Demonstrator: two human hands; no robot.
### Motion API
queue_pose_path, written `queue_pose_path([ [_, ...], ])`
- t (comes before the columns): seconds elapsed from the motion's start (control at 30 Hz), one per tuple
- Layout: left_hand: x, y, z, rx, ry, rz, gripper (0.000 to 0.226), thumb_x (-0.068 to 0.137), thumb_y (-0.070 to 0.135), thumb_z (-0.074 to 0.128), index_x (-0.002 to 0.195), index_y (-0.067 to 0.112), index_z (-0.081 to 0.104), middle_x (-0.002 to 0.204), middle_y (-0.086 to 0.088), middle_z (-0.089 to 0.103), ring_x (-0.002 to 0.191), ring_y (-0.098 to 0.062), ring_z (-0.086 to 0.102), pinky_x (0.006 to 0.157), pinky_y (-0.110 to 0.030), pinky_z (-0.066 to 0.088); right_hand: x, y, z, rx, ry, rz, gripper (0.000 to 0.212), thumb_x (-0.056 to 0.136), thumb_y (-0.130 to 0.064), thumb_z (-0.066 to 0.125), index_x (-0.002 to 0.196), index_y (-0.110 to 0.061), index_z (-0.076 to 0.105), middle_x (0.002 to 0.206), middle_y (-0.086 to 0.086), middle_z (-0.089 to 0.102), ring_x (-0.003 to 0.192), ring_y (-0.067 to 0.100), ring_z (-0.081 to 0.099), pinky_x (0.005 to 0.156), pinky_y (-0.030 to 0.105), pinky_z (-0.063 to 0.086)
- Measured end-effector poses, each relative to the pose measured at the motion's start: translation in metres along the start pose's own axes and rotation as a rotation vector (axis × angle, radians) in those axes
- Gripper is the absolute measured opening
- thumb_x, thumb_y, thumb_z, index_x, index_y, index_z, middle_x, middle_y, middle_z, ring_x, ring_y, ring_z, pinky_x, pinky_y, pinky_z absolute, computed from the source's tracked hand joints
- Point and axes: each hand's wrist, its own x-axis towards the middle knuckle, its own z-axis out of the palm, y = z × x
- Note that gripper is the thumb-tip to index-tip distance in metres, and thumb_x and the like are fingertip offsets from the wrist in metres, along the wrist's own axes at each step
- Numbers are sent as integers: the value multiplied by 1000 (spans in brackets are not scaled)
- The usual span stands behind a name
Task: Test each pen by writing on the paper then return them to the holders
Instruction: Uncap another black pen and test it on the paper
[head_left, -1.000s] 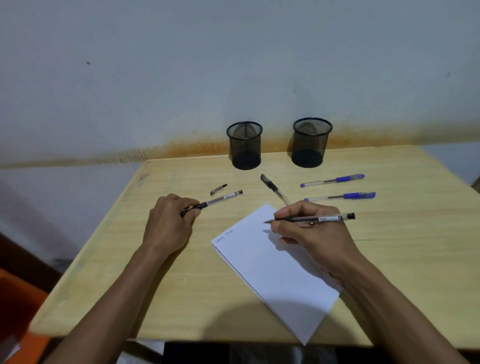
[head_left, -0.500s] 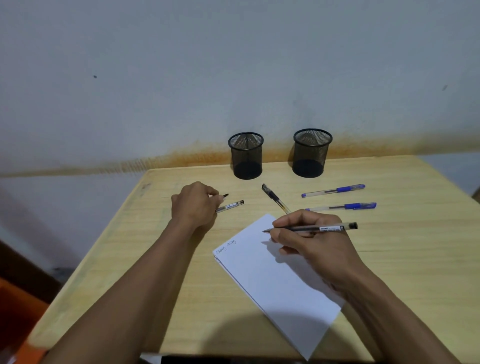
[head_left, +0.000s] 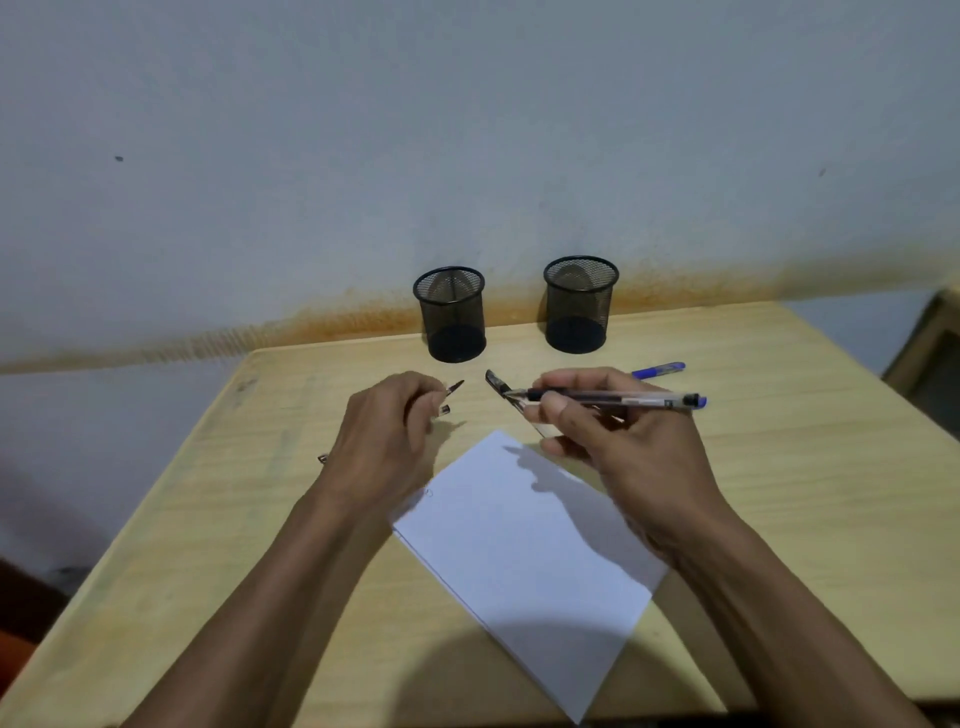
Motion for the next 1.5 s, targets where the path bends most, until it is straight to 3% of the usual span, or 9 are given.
queue_pose_path([
  [0.13, -27, 17, 1, -121, -59, 94, 17, 96, 9, 58, 105, 17, 71, 87, 16, 65, 79, -2, 64, 66, -8, 41, 1, -9, -7, -125, 32, -143, 6, 87, -23, 77, 92, -19, 77, 87, -5, 81, 88, 10, 76, 68, 29, 62],
  [0.3, -41, 23, 1, -240, -66, 115, 17, 96, 10, 60, 103, 18, 73, 85, 19, 66, 82, -7, 65, 72, -9, 41, -1, -6, -9, -309, -7, -173, 11, 77, -40, 81, 79, -29, 79, 110, -12, 75, 114, 4, 66, 85, 34, 55],
  [0.53, -44, 28, -3, -267, -96, 185, 19, 94, 20, 57, 104, 19, 73, 91, 12, 67, 81, -11, 66, 75, -14, 45, -5, 3, -4, -324, -18, -157, 2, 81, -34, 83, 81, -34, 81, 109, -14, 72, 114, 6, 66, 86, 51, 61],
  [0.8, -40, 34, -9, -304, -71, 211, 22, 91, 20, 57, 104, 19, 75, 83, 10, 65, 78, -16, 64, 69, -23, 49, -17, 5, 11, -267, 63, -219, 4, 82, -31, 82, 80, -29, 79, 86, -16, 77, 92, 2, 72, 74, 29, 61],
  [0.97, -32, 32, -19, -312, -131, 271, 17, 92, 14, 62, 102, 16, 76, 88, 14, 68, 82, -10, 65, 71, -16, 46, -24, 0, 6, -194, 38, -113, 13, 72, -30, 87, 83, -25, 82, 82, -10, 80, 81, 3, 74, 73, 29, 61],
  [1.07, -30, 22, -25, -357, -199, 158, 13, 92, 11, 67, 99, 19, 74, 91, 11, 73, 83, -13, 69, 73, -21, 52, -22, -7, -10, -104, 74, -141, 10, 66, -24, 89, 73, -19, 82, 73, 1, 79, 64, 7, 69, 62, 21, 55],
  [1.2, -35, 15, -24, -345, -192, 85, 11, 92, 16, 65, 94, 23, 72, 85, 7, 72, 79, -15, 67, 69, -20, 49, -20, -2, -19, -606, 26, -248, 10, 75, -23, 89, 83, -25, 84, 74, -12, 78, 71, 2, 71, 63, 14, 50],
  [1.33, -32, 19, -20, -372, -134, 64, 11, 91, 16, 67, 97, 22, 73, 87, 6, 73, 80, -14, 68, 72, -27, 55, -19, 5, -4, -976, -98, -229, 14, 89, -41, 73, 98, -31, 79, 85, -15, 72, 86, 9, 66, 76, 37, 54],
  [1.5, -37, 2, -15, -270, -35, 22, 39, 88, 35, 69, 124, 24, 63, 108, 12, 69, 102, -4, 65, 88, -27, 53, -2, 5, 9, -1017, -65, -195, 13, 96, -37, 62, 95, -29, 73, 92, -11, 69, 99, 10, 53, 77, 35, 48],
])
